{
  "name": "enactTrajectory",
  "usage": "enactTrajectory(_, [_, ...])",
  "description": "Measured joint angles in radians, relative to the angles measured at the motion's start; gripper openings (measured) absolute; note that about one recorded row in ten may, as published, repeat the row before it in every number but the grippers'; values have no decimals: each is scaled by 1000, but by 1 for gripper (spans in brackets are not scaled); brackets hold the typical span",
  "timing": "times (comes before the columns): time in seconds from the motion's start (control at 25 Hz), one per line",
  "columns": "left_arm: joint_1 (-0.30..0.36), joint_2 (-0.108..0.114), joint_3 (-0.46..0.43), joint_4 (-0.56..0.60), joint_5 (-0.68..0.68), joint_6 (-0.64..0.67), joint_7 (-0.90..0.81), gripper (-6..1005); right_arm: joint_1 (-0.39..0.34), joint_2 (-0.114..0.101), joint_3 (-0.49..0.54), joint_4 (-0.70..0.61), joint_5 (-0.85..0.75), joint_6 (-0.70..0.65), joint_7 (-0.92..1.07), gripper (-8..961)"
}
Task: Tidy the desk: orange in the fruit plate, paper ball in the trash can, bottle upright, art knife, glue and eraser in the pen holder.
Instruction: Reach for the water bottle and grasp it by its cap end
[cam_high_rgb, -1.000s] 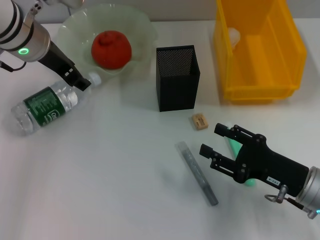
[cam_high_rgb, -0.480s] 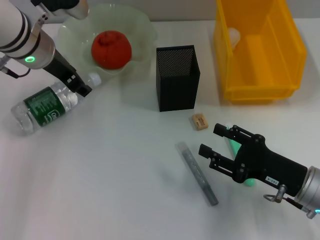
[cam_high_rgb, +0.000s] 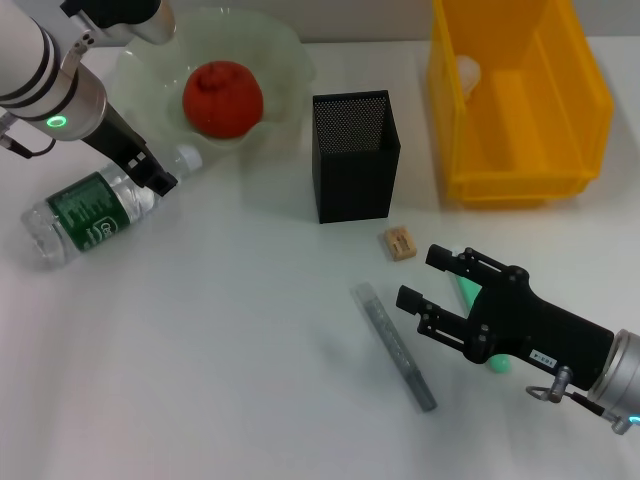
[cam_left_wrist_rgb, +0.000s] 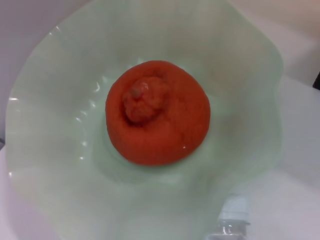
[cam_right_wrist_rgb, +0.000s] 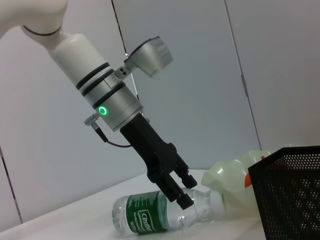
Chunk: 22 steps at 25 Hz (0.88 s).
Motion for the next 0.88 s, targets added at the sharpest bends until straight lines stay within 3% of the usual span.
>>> enactTrajectory(0.2, [0,0,4,-3,0,2,-1,652,3,0,0,0,0,0,0,690])
enactTrajectory(0.6, [2,0,99,4,0,48,-45,652,9,0,0,0,0,0,0,691])
enactTrajectory(0.88, [-2,-1,104,13,-2,68,-42,651,11,0,0,0,0,1,0,690])
